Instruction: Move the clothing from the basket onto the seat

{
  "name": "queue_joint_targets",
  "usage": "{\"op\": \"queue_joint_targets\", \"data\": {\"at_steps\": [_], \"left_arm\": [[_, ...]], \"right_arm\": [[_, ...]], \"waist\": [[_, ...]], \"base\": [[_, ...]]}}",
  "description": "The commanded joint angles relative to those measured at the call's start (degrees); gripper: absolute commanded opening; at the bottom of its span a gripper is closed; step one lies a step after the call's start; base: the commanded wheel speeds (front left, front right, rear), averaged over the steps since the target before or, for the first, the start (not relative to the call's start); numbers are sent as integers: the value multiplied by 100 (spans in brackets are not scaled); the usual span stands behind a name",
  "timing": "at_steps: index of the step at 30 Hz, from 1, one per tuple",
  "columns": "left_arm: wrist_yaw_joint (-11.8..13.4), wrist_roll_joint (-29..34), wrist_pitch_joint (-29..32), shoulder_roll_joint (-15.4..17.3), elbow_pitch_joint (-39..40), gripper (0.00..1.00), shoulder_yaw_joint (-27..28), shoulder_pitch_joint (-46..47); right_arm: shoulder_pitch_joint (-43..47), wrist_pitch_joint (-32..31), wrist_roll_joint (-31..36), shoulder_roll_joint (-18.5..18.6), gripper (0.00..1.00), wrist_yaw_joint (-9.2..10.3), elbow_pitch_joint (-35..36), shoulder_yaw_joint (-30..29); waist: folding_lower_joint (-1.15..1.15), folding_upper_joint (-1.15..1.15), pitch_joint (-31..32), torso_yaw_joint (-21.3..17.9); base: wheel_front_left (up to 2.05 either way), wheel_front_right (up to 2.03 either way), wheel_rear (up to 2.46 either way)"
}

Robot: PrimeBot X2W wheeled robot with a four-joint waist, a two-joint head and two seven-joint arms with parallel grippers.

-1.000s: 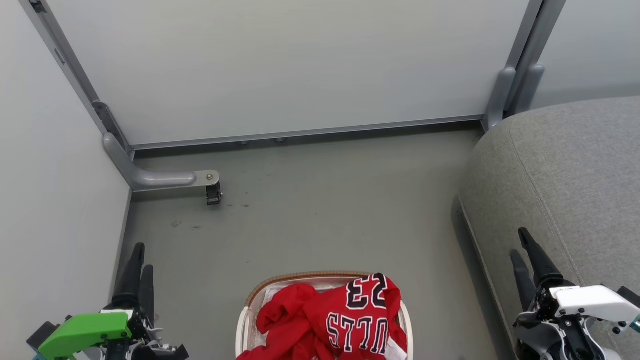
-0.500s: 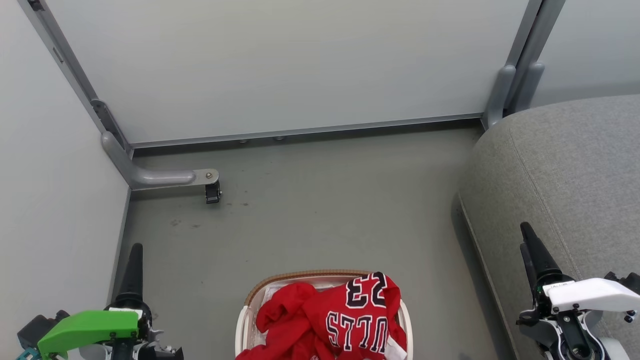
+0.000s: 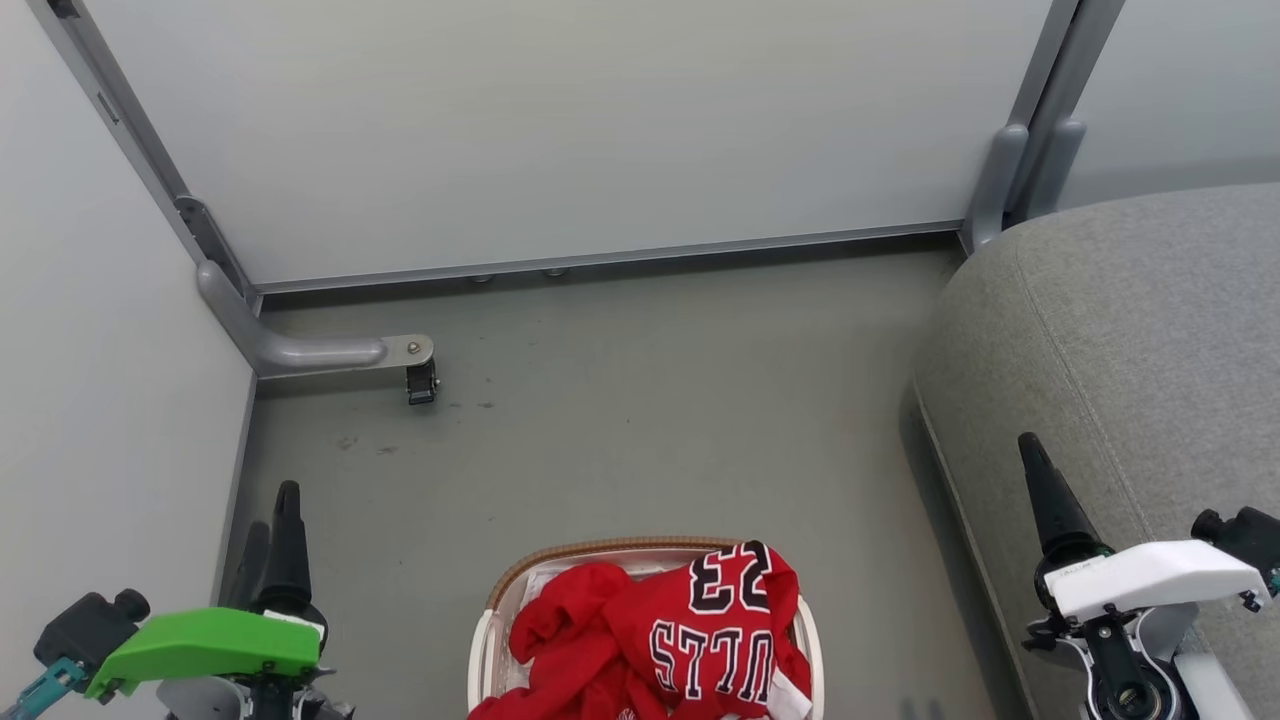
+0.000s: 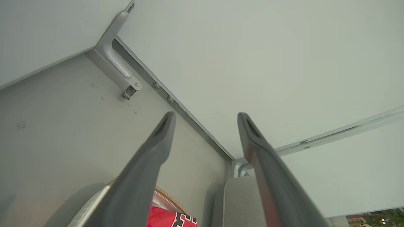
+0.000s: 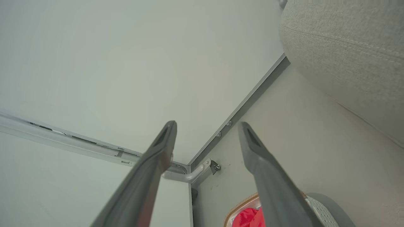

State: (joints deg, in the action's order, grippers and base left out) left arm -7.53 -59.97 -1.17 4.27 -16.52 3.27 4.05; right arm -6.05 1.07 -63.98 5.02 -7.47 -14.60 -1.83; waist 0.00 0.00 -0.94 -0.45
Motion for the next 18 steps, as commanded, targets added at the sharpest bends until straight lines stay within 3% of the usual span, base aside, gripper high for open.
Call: {"op": "queue_joint_targets", "data": {"at_steps": [1,18], "left_arm": [[34,314,-71,84,83,100,-47,92],[418,1845,-402,331,157,100,-438,6]], "right_arm": [[-157,77,265,73,100,-2,78,32],[-127,406,1963,69,100,-2,54,18]], "waist": [[0,0,-3,-6],[0,0,-37,-57]], "base": [[0,0,0],[0,0,0]]}}
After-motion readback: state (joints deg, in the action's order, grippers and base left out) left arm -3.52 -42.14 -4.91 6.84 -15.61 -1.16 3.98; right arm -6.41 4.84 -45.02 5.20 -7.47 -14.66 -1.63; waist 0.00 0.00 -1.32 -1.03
